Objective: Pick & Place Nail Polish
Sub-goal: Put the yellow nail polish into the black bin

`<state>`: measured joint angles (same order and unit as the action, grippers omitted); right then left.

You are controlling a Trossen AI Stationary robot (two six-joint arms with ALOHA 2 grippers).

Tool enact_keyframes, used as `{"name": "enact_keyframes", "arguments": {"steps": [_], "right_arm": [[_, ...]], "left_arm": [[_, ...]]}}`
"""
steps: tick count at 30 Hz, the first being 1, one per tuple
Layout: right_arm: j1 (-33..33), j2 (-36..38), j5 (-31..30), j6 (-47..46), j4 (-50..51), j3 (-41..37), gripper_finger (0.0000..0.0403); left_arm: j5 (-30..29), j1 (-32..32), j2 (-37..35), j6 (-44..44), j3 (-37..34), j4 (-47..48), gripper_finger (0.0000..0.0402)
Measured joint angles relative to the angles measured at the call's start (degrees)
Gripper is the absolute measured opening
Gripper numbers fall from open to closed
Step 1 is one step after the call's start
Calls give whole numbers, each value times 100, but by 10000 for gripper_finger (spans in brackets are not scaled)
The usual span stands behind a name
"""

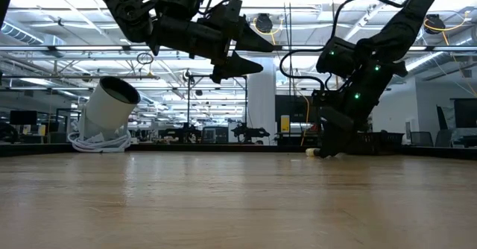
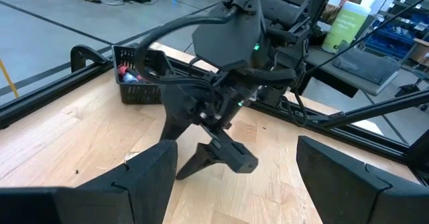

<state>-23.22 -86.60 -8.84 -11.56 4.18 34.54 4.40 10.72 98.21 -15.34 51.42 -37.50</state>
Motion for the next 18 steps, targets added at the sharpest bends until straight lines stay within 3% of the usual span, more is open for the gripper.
{"name": "enact_keyframes", "arguments": {"steps": [18], "right_arm": [[-39, -45, -35, 121, -638, -7, 215]], "left_arm": [[0, 2, 0, -6, 0, 2, 294]]}}
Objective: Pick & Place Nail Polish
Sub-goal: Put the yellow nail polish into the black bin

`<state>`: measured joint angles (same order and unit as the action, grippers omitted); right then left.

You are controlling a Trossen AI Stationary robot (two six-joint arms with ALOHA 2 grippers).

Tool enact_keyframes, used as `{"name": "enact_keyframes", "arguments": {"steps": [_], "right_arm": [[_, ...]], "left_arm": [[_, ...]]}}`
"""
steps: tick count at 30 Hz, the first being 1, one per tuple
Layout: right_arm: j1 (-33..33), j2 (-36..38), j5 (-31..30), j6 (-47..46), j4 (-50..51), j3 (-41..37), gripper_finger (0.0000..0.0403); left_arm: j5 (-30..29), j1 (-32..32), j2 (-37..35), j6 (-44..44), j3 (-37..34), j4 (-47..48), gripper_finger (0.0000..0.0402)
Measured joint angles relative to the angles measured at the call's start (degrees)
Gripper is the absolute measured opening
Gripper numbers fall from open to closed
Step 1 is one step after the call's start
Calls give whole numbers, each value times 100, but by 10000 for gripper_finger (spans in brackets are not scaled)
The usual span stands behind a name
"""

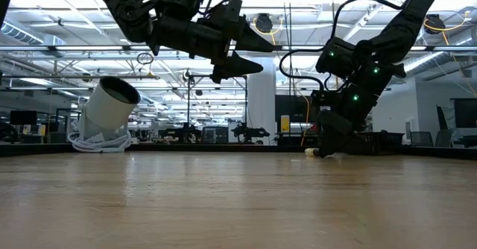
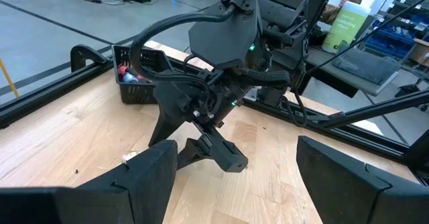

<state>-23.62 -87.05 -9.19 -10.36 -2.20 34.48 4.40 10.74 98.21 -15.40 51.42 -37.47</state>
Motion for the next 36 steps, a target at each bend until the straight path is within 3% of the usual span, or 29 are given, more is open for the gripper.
{"name": "enact_keyframes", "arguments": {"steps": [23, 36], "right_arm": [[1, -4, 26, -394, -342, 2, 202], [-70, -467, -21, -350, -461, 37, 199]], "left_arm": [[-2, -1, 0, 10, 0, 0, 294], [-1, 0, 0, 12, 0, -1, 294]]}}
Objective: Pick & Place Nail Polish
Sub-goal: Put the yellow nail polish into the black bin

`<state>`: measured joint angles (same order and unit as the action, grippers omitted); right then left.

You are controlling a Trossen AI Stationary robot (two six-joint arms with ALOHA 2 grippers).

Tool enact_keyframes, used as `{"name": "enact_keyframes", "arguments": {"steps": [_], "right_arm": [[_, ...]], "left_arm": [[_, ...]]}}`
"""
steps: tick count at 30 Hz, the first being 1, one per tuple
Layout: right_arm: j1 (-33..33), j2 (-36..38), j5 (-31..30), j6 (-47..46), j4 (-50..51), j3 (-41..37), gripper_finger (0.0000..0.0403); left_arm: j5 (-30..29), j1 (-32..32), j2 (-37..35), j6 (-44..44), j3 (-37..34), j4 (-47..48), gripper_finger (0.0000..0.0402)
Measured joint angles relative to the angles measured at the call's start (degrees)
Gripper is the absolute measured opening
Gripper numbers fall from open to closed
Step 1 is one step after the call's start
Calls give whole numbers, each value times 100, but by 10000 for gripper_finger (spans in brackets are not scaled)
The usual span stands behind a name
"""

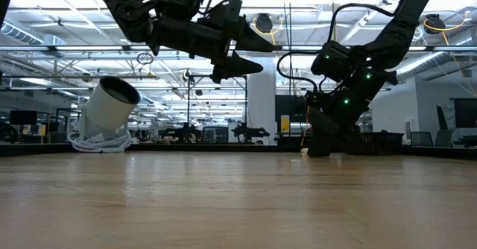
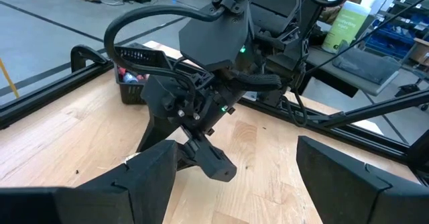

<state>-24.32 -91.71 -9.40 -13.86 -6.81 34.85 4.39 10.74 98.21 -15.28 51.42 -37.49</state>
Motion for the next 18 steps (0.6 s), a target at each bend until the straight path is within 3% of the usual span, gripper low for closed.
{"name": "enact_keyframes", "arguments": {"steps": [18], "right_arm": [[-5, -20, 215, 589, 485, -15, 198]], "left_arm": [[1, 0, 0, -4, 0, 1, 294]]}}
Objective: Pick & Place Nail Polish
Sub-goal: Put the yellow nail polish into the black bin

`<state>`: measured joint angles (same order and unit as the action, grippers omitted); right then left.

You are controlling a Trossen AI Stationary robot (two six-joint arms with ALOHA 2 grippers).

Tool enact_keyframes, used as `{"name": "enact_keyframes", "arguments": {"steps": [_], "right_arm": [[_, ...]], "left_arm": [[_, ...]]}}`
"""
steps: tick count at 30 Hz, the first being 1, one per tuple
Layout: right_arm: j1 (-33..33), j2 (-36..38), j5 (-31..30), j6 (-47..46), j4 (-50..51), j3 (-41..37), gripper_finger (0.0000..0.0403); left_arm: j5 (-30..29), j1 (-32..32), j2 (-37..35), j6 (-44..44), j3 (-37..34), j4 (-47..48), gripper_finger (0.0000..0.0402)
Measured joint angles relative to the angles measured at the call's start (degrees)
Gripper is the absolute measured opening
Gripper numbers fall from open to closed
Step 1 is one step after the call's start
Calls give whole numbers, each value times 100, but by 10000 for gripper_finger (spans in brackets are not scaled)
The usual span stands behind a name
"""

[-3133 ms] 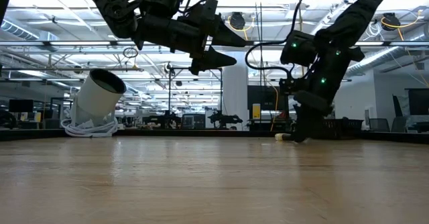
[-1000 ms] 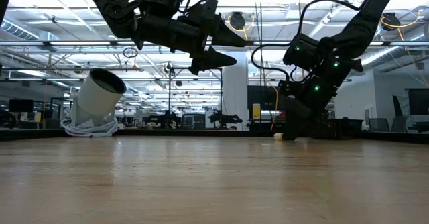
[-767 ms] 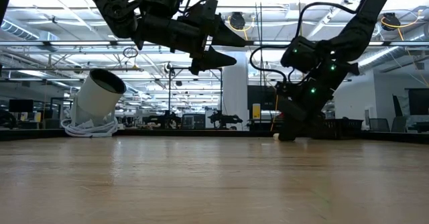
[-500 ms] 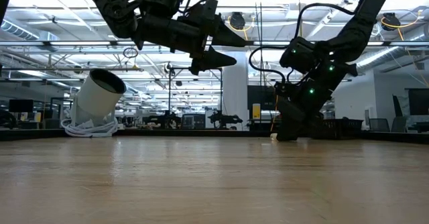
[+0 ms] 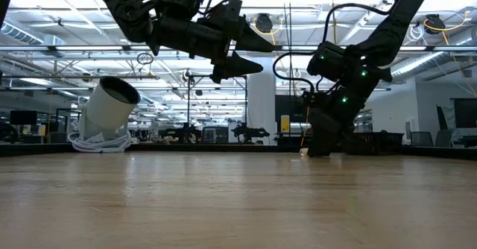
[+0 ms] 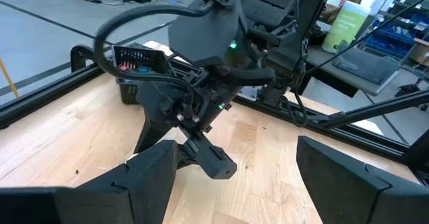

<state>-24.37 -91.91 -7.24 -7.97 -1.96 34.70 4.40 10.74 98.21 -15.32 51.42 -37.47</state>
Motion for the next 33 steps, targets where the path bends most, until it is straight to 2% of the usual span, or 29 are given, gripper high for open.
{"name": "enact_keyframes", "arguments": {"steps": [6, 33], "right_arm": [[1, 0, 411, 48, 154, -4, 198], [7, -5, 457, 136, 422, -9, 198]], "left_arm": [[1, -2, 0, 0, 0, 0, 294], [-1, 0, 0, 0, 0, 0, 294]]}}
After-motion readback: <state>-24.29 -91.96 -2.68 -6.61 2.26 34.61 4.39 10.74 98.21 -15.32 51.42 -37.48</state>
